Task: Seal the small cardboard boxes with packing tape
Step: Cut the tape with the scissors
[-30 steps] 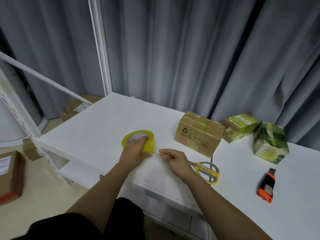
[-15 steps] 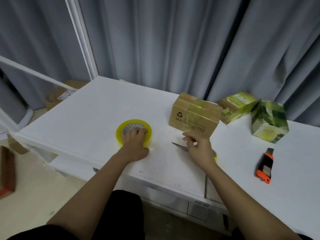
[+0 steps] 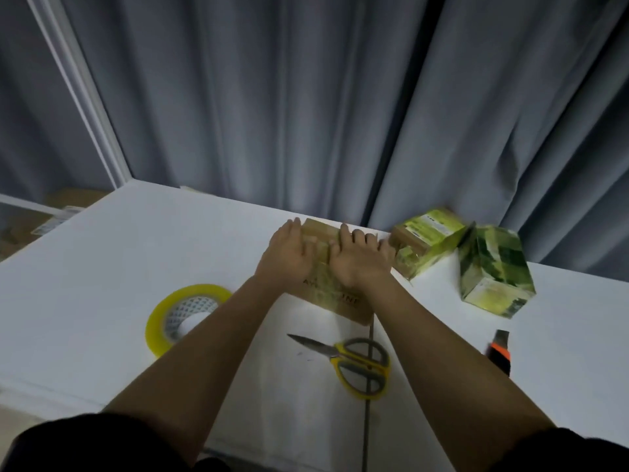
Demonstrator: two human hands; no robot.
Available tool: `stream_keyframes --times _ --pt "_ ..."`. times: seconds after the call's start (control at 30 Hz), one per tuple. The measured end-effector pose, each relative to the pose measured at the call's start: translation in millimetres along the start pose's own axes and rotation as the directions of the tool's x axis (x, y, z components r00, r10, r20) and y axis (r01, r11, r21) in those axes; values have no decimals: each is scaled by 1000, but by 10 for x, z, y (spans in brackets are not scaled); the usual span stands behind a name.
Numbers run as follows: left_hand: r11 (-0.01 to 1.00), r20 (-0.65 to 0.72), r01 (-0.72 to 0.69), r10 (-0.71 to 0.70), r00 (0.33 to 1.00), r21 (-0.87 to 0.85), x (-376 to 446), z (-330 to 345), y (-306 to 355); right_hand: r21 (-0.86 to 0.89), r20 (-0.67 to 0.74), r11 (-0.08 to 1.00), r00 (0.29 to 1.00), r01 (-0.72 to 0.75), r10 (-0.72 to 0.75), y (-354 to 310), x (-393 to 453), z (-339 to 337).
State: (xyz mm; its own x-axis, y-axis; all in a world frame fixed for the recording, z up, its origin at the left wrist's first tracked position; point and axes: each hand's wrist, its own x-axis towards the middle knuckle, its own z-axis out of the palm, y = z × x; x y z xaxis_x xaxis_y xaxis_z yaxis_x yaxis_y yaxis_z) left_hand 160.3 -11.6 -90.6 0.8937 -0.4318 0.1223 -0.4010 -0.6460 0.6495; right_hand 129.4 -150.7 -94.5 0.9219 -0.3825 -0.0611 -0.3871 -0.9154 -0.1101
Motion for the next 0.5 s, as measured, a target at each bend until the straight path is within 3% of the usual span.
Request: stream_keyframes --times 0.07,0.13,0.27,0.4,0.43,0.5 --pt "981 102 151 -139 985 -121 106 28 -5 -1 8 1000 1000 22 -22 21 16 -12" --pt "968 153 193 -169 974 -158 153 35 -31 68 26 995 997 69 -71 104 43 -72" --pt "937 125 131 -94 988 -324 47 -41 -144 422 -7 896 989 137 -148 400 -79 -281" --pt "842 46 41 -19 999 -537 -263 -78 -336 398 -155 869 955 296 -254 434 -340 -271" --pt "821 45 36 -12 999 -570 -338 -84 -382 405 -129 861 952 307 -279 398 -372 -254" --pt "763 53 34 1 999 -646 -464 -101 -461 446 106 867 948 223 -299 321 -394 -266"
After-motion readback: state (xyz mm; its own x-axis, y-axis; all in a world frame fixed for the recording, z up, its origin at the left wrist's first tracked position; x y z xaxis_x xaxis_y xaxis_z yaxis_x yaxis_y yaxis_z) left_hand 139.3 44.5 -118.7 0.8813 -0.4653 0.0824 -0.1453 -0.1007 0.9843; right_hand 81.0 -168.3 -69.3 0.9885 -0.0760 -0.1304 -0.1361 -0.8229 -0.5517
